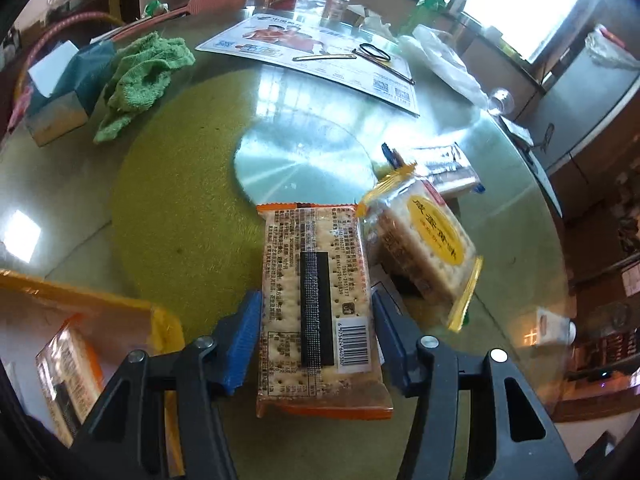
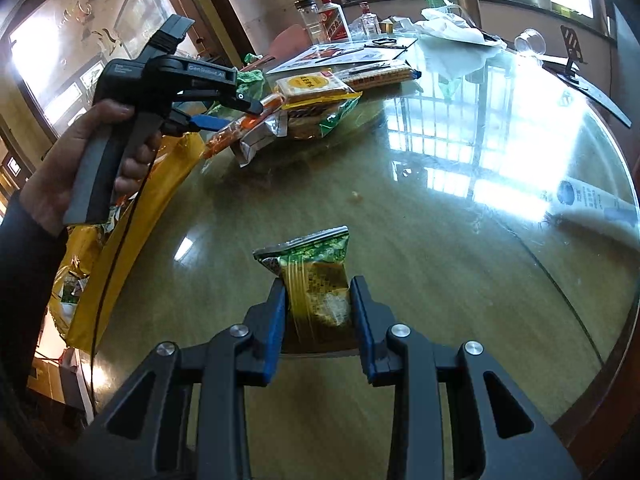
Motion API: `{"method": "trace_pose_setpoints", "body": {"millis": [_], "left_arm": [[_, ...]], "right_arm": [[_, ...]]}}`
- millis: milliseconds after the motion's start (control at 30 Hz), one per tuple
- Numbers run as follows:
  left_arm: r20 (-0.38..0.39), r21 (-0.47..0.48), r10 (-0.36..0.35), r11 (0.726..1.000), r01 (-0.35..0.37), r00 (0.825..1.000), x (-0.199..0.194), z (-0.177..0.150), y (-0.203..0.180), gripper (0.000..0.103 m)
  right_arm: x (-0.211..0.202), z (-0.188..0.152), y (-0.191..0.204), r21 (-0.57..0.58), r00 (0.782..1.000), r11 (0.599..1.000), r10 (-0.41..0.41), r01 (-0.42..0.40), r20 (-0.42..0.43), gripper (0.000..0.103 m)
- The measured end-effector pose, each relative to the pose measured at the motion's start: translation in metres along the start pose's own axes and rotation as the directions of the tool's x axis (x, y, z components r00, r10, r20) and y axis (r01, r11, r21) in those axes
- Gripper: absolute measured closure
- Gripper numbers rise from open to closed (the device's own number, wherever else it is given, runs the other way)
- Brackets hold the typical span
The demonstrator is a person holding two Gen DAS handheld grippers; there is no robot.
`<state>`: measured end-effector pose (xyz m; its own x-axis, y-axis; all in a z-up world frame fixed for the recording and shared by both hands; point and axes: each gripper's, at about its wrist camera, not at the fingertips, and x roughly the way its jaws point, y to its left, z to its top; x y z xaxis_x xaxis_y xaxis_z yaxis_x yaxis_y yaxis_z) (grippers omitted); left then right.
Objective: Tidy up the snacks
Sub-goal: 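Grasp the long cracker pack with the left gripper while the right holds the green bag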
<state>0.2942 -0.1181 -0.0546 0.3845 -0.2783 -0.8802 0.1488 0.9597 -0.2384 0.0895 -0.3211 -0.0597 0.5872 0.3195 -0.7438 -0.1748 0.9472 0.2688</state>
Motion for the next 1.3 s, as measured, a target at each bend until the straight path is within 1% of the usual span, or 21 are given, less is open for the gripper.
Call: {"method": "trace_pose_setpoints", "body": {"millis": [133, 233, 400, 500, 600, 667, 700, 767, 867, 1033, 1067, 1167, 1200, 1233, 1300], "left_arm": [[0.046, 0.005, -0.008, 1.000, 0.007, 0.999, -0.030, -0.029, 0.002, 0.048], [0.070, -0.004, -0.045, 0.999, 0.046, 0.997, -0.053, -0.059, 0.005, 0.048], [0.070, 0.029, -0.054, 0.998, 0.052, 0.996, -0.079, -0.118, -0.003, 0.048], [0.053, 0.067, -0.057, 0.996, 0.054, 0.997, -0.086, -0.148, -0.017, 0.048], [0.059, 0.122, -0.038, 0.992, 0.030, 0.998, -0.090, -0.176, -0.032, 0.048], [0.050, 0.152, -0.026, 0.988, 0.018, 0.998, -0.088, -0.188, -0.041, 0.048], [0.039, 0.165, -0.031, 0.986, 0.024, 0.999, -0.084, -0.194, -0.046, 0.048], [0.018, 0.185, -0.022, 0.983, 0.018, 1.000, -0.077, -0.200, -0.052, 0.048], [0.027, 0.228, 0.011, 0.974, -0.016, 1.000, -0.072, -0.199, -0.059, 0.047], [0.026, 0.238, 0.021, 0.971, -0.026, 0.999, -0.063, -0.199, -0.061, 0.045], [0.041, 0.246, 0.027, 0.969, -0.036, 0.999, -0.063, -0.201, -0.061, 0.042], [0.086, 0.255, 0.032, 0.966, -0.053, 0.996, -0.062, -0.204, -0.062, 0.042], [0.100, 0.260, 0.034, 0.964, -0.059, 0.994, -0.062, -0.206, -0.062, 0.043], [0.113, 0.268, 0.038, 0.961, -0.067, 0.993, -0.064, -0.210, -0.062, 0.046], [0.129, 0.263, 0.036, 0.962, -0.069, 0.991, -0.066, -0.213, -0.062, 0.047]], "right_arm": [[0.000, 0.000, 0.001, 0.001, 1.000, 1.000, -0.004, 0.004, -0.001, 0.070], [0.000, -0.001, 0.003, 0.002, 1.000, 1.000, -0.010, 0.010, -0.001, 0.070], [-0.002, -0.006, 0.009, -0.013, 1.000, 1.000, -0.010, 0.010, -0.011, 0.070], [-0.003, -0.008, 0.011, -0.012, 1.000, 1.000, -0.016, 0.015, -0.016, 0.070], [-0.005, -0.010, 0.013, -0.023, 0.999, 1.000, -0.021, 0.021, -0.024, 0.070], [-0.006, -0.013, 0.014, -0.032, 0.999, 0.999, -0.021, 0.020, -0.027, 0.070], [-0.008, -0.014, 0.014, -0.034, 0.999, 0.999, -0.019, 0.018, -0.028, 0.070], [-0.010, -0.017, 0.014, -0.038, 0.999, 0.999, -0.019, 0.018, -0.030, 0.070], [-0.013, -0.021, 0.016, -0.045, 0.999, 0.999, -0.018, 0.016, -0.031, 0.070], [-0.015, -0.023, 0.014, -0.021, 0.999, 1.000, -0.013, 0.013, -0.031, 0.070], [-0.015, -0.024, 0.015, -0.021, 0.999, 1.000, -0.020, 0.019, -0.030, 0.070], [-0.017, -0.027, 0.018, -0.030, 0.999, 0.999, -0.032, 0.031, -0.027, 0.069], [-0.017, -0.027, 0.019, -0.037, 0.999, 0.999, -0.035, 0.033, -0.027, 0.069], [-0.017, -0.027, 0.020, -0.046, 0.999, 0.998, -0.038, 0.037, -0.028, 0.069], [-0.016, -0.027, 0.022, -0.052, 0.998, 0.998, -0.047, 0.046, -0.030, 0.069]]}}
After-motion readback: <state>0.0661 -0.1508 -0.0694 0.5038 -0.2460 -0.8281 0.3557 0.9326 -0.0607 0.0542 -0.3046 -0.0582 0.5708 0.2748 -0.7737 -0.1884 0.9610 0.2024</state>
